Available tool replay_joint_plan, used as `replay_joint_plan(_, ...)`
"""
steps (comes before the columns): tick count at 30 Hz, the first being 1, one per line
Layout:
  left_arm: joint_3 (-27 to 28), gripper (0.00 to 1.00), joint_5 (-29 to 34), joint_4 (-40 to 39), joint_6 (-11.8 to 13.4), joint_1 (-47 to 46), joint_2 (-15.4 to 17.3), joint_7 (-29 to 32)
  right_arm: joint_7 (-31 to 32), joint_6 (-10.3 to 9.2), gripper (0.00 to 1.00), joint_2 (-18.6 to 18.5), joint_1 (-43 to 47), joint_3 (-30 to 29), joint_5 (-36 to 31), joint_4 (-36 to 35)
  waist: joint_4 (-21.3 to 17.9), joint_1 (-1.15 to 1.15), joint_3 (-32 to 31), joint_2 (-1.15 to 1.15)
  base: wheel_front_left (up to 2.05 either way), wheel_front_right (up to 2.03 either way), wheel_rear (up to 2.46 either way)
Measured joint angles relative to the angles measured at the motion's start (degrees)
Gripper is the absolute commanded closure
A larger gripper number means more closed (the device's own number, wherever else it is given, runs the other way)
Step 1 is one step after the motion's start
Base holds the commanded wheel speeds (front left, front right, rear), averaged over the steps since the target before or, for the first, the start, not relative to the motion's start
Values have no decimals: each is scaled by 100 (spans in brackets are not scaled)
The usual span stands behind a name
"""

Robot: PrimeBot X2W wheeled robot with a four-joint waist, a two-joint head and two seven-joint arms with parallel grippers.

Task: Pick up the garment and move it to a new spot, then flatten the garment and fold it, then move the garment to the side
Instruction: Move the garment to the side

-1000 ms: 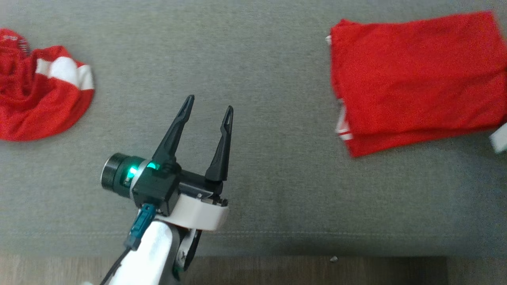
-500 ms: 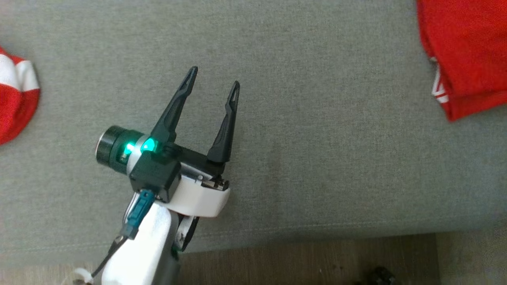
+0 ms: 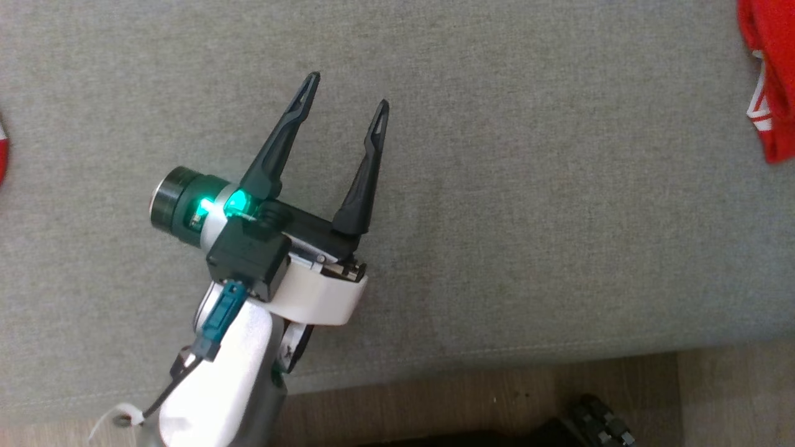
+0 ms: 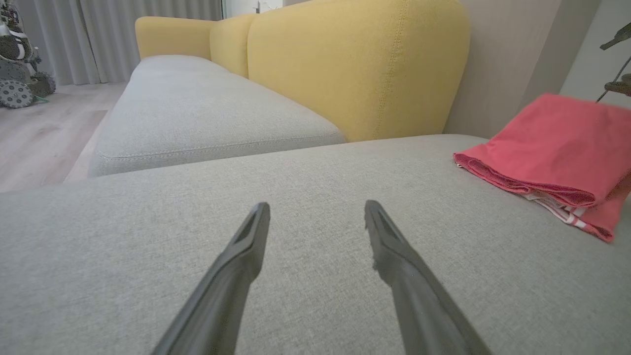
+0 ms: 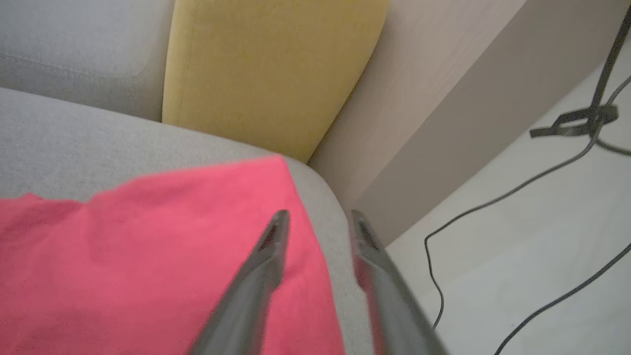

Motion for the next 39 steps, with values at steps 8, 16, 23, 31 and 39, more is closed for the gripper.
replay_joint_plan(8,-14,0,-16,118,20,62,3,-1,-872,0,0,845,-38,520,-700,-85,162,0,-487,0,0,0,0)
replay_joint_plan(16,174,0,-304,371,200,856,-5,0,-2072,0,0,1850,658,1631,-120,918,473,-1,-1432,0,0,0,0)
replay_joint_plan(23,536,0,-492,474,268,1476,-13,0,-3011,0,0,2298,1158,2109,470,1670,764,-1,-2313,0,0,0,0)
replay_joint_plan(31,854,0,-512,590,254,2189,-14,1,-3038,0,0,2644,2474,2117,564,639,935,-1,-3213,1,0,0,0)
replay_joint_plan(39,956,0,-388,556,109,2542,-14,0,-3038,0,0,2767,3349,1986,501,43,865,-1,-3675,1,0,0,0)
